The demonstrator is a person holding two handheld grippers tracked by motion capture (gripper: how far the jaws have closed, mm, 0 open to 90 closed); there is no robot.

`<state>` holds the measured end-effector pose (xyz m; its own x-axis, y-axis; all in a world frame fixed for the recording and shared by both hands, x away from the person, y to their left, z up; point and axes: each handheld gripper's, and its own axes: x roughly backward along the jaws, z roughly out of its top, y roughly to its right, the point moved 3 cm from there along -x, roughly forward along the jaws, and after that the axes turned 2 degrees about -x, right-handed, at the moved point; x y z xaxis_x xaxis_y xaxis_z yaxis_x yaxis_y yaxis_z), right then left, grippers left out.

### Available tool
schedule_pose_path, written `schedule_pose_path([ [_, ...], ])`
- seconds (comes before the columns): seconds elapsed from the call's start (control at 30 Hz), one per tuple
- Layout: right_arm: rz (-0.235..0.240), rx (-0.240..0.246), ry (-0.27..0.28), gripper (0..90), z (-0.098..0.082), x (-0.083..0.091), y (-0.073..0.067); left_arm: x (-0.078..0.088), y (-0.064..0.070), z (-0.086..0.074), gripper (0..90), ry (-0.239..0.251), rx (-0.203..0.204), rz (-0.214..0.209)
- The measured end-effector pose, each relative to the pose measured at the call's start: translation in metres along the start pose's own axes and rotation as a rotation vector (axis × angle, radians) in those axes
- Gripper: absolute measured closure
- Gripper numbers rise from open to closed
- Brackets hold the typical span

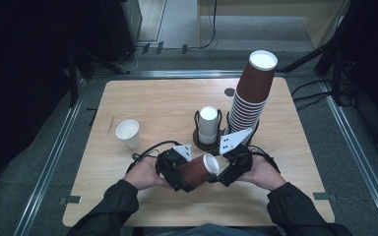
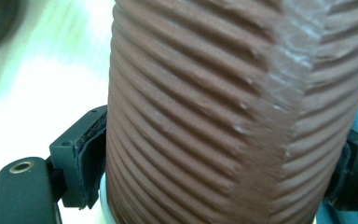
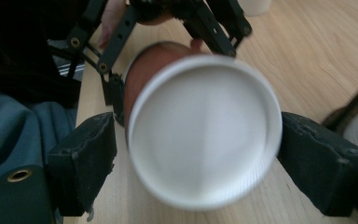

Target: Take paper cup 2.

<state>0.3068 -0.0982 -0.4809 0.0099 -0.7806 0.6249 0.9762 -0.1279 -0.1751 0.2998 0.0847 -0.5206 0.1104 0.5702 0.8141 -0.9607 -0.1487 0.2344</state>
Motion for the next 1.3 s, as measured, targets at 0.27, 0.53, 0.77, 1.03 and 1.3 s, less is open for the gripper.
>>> schedule_pose_path([
  [0.27, 0.043, 0.045, -0.071, 21.9, 0.002, -0.013, -0.006, -0.003, 0.004, 0.001, 10.7, -0.023, -0.024, -0.002],
  [0.53, 0.039, 0.036, -0.044, 22.1, 0.007, -0.008, -0.006, 0.005, 0.004, 0.0, 6.8, 0.059, -0.025, 0.025],
  [0.77, 0.02, -0.008, 0.011, 22.0, 0.008, 0.006, 0.0, 0.017, 0.0, 0.001, 0.0, 0.148, 0.015, 0.075],
  [1.03, -0.006, -0.031, 0.062, 21.9, 0.006, 0.021, 0.004, 0.029, 0.0, -0.001, 0.0, 0.223, 0.027, 0.091],
  [1.3, -0.018, -0.051, 0.184, 21.9, 0.01, 0.036, 0.004, 0.034, 0.001, 0.0, 0.0, 0.308, 0.03, 0.094],
])
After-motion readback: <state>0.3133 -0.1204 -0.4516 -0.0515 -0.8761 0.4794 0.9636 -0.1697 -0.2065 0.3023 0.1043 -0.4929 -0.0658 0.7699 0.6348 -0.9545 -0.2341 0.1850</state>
